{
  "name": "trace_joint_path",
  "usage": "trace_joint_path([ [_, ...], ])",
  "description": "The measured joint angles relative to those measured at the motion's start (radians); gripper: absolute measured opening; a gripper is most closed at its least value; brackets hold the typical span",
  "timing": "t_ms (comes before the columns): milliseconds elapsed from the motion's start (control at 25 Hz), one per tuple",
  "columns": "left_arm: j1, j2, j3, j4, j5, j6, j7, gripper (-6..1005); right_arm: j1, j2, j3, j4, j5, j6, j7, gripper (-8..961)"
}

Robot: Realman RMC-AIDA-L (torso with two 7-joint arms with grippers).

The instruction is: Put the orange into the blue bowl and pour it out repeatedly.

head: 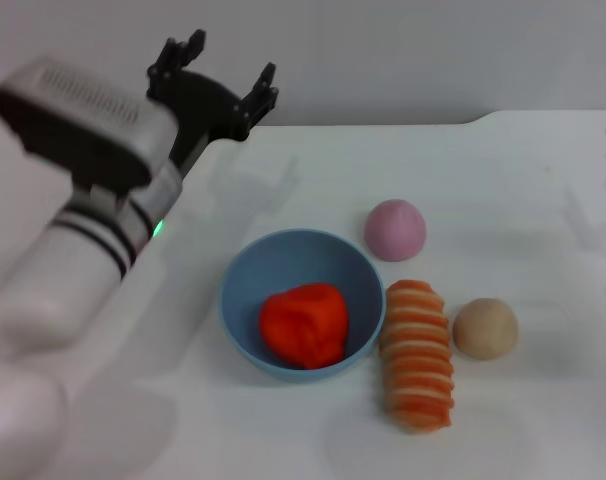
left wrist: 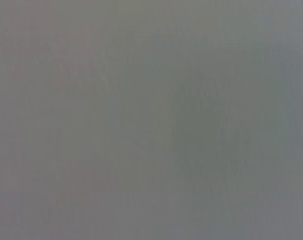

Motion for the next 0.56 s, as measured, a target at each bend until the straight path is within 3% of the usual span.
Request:
trace_joint_path([
  [40,0.0,-0.001,0.071,-0.062,-0.058,-0.122,-0.001,808,-0.004,0.002,0.0,0.026,0.04,-0.008,-0.036,610],
  [200,-0.004,-0.001,0.142,-0.114,-0.107,-0.206,-0.002,808,-0.007,0.004,0.001,0.056,0.056,-0.021,-0.075,610],
  [560,-0.006,-0.003,0.202,-0.126,-0.137,-0.237,-0.002,807,-0.009,0.005,0.002,0.09,0.059,-0.038,-0.088,610],
])
